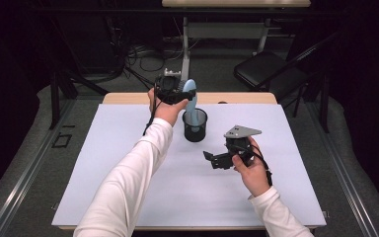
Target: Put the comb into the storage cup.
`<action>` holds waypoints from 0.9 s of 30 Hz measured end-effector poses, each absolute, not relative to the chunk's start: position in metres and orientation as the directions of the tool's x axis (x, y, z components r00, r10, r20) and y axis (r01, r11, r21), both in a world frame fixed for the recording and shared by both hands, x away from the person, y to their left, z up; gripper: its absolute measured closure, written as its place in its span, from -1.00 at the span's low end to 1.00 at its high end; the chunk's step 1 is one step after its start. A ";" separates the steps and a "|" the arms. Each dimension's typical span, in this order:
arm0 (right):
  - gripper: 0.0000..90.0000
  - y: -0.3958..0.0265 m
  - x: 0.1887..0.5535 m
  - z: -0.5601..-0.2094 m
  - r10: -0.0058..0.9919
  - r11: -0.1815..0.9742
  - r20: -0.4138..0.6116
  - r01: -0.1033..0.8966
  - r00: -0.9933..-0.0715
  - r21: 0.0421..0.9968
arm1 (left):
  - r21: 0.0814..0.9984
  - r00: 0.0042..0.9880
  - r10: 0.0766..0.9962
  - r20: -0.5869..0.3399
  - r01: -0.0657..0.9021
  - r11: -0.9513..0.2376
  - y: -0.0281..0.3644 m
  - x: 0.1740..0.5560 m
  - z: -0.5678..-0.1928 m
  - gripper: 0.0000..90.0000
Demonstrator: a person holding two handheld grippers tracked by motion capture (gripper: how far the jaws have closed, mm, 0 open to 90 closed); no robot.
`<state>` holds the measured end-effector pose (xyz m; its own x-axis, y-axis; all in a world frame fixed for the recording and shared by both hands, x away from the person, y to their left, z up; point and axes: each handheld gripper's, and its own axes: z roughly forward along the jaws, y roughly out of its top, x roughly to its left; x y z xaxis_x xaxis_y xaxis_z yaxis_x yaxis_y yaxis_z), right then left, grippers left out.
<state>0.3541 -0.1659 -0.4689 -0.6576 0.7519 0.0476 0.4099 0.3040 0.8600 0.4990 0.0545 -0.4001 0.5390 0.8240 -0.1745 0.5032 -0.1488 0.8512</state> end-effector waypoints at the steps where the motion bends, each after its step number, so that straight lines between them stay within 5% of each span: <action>1: -1.00 -0.165 0.354 -0.469 0.752 0.301 0.051 0.412 -0.657 0.860 | 0.850 0.540 0.824 -0.173 0.505 -0.152 0.054 0.499 -0.400 0.09; 27: -1.00 -0.166 0.355 -0.469 0.752 0.306 0.049 0.414 -0.658 0.857 | 0.845 0.522 0.836 -0.169 0.514 -0.150 0.055 0.502 -0.414 0.08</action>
<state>0.3545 -0.1659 -0.4695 -0.6578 0.7516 0.0493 0.4140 0.3061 0.8573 0.5021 0.0547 -0.4139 0.5224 0.8357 -0.1693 0.5140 -0.1503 0.8445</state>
